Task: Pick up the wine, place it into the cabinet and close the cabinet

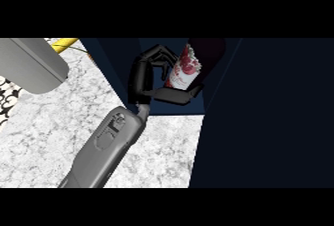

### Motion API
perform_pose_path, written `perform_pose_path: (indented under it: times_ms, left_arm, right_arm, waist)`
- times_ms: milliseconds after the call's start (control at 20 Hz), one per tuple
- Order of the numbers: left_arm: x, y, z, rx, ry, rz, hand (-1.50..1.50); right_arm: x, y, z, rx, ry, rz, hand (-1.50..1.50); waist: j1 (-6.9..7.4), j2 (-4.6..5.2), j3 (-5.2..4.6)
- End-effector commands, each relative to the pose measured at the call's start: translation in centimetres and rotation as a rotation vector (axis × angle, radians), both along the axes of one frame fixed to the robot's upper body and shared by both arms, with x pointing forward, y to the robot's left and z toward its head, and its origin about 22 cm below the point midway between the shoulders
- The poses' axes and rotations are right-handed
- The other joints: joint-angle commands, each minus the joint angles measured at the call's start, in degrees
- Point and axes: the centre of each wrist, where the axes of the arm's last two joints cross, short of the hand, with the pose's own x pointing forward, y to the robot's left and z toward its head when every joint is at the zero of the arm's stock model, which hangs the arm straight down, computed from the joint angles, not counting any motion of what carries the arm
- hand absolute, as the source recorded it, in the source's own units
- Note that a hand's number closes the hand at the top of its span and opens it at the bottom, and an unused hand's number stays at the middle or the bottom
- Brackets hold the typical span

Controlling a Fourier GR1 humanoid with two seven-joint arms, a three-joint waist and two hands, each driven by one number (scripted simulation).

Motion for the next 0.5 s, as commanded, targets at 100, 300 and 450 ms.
perform_pose_path:
  times_ms: [100,300,450]
  left_arm:
    - [0.6,0.3,-2.3,0.015,0.004,0.004,1.50]
    - [1.8,-0.1,-3.0,0.017,0.006,0.024,1.50]
    - [1.6,0.8,-5.2,0.004,0.054,0.030,1.50]
  right_arm:
    - [-1.0,-0.6,0.0,0.015,-0.007,0.076,-1.50]
    - [-1.4,-0.5,-0.1,0.014,0.000,0.074,-1.50]
    - [-1.6,0.2,-0.5,0.009,0.012,0.094,-1.50]
  waist:
    - [0.17,0.04,0.00]
    - [-0.38,0.11,-0.02]
    - [-0.43,0.16,-0.04]
